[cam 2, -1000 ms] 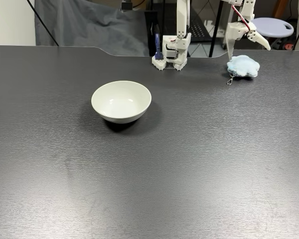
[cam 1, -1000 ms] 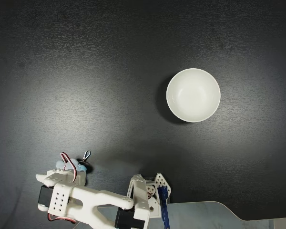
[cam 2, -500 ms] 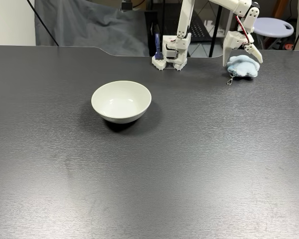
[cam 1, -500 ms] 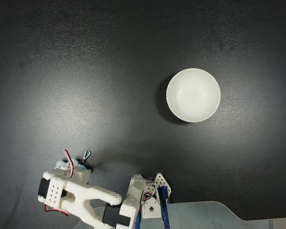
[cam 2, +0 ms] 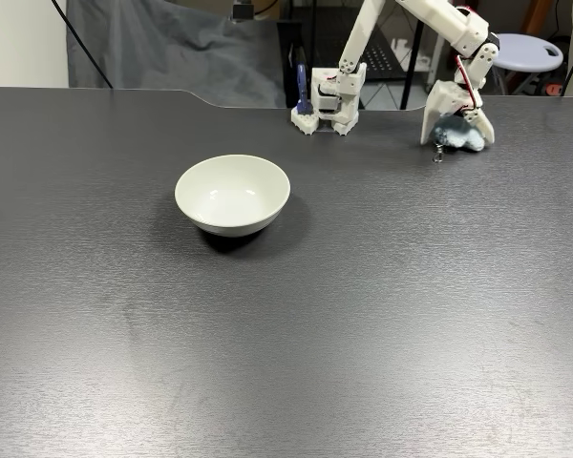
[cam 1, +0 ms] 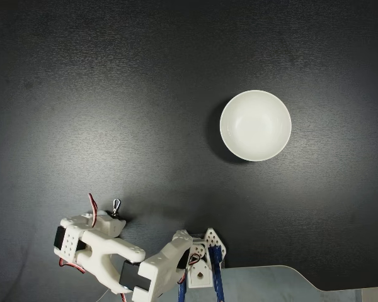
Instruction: Grasp a skyblue doll and put it in the white bowl.
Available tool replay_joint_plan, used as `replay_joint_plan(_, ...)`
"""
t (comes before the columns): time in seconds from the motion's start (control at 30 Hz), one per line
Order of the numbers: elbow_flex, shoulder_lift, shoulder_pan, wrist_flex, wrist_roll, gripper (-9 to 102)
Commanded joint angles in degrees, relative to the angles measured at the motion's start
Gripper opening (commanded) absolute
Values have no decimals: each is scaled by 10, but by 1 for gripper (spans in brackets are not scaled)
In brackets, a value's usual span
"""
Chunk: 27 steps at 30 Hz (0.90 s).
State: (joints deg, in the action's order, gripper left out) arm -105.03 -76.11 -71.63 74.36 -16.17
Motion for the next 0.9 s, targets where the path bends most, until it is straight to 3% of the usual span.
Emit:
replay_joint_plan(0.0, 20, 1, -11, -8, -5, 66)
replay_joint_plan(0.43, 12, 26, -10, -2, -6, 62)
replay_joint_plan(0.57, 20, 52, -11, 2, -4, 45)
replay_joint_plan(0.77, 20, 60, -9, -7, 2, 2)
replay_joint_plan(0.8, 20, 57, -9, -7, 2, -3)
replay_joint_plan(0.87, 20, 54, -9, -7, 2, -2)
